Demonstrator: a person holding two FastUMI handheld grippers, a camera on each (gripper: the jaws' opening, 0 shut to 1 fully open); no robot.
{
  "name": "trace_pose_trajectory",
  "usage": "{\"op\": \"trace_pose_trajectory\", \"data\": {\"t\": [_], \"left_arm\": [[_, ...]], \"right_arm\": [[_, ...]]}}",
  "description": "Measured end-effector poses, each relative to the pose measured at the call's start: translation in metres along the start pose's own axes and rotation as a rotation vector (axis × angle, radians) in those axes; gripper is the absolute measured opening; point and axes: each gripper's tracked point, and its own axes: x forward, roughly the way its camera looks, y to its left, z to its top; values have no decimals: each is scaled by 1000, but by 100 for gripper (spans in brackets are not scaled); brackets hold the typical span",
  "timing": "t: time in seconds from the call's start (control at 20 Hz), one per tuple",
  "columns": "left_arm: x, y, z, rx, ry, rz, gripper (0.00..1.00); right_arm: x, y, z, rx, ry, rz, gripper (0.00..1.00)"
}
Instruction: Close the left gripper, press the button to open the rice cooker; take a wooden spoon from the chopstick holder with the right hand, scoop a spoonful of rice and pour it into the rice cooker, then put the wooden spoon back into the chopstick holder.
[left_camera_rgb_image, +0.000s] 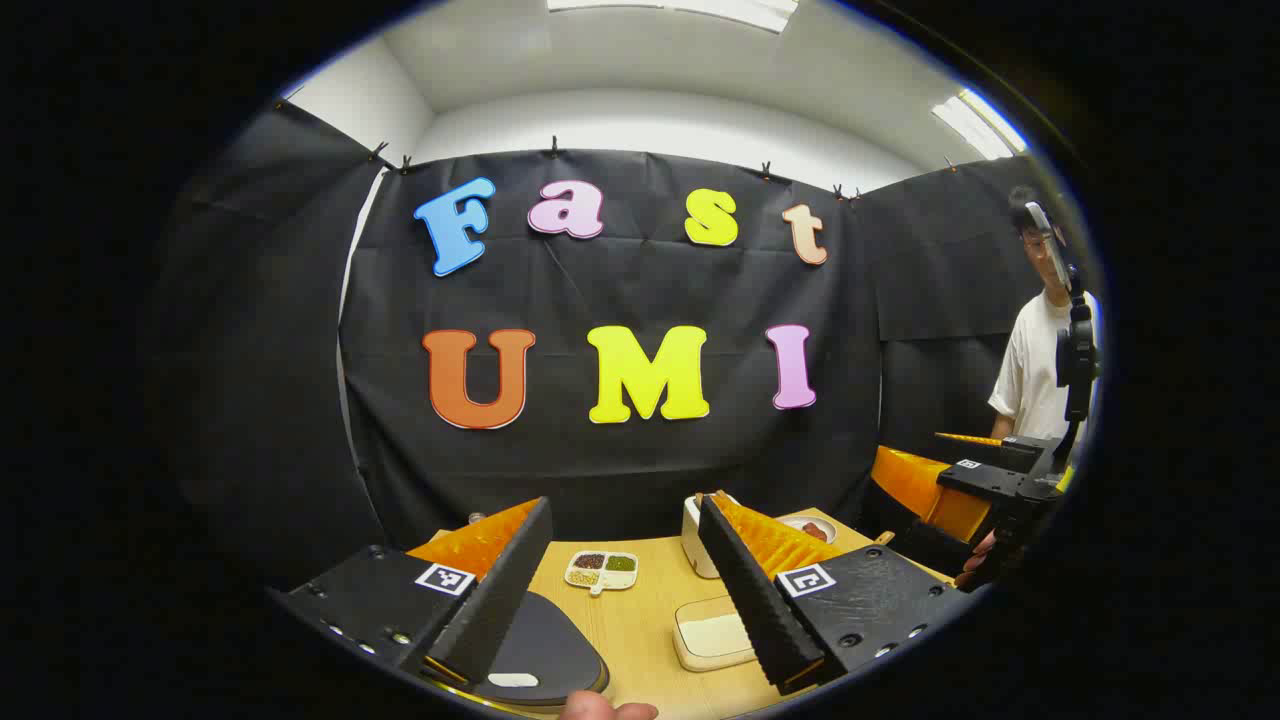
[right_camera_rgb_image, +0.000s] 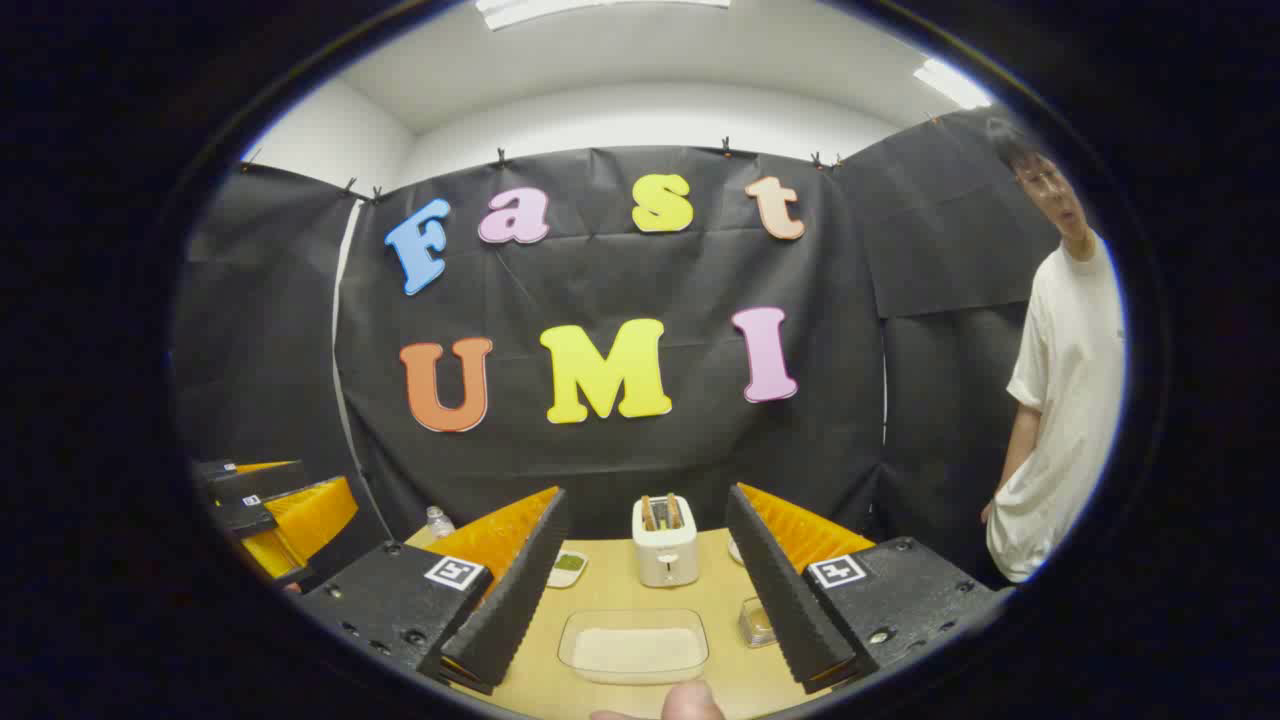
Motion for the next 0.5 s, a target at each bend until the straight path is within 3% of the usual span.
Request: {"op": "trace_pose_trajectory", "data": {"t": [0.5], "left_arm": [[-7, 23, -5, 17, 24, 66, 95]], "right_arm": [[11, 8, -6, 25, 14, 25, 100]]}}
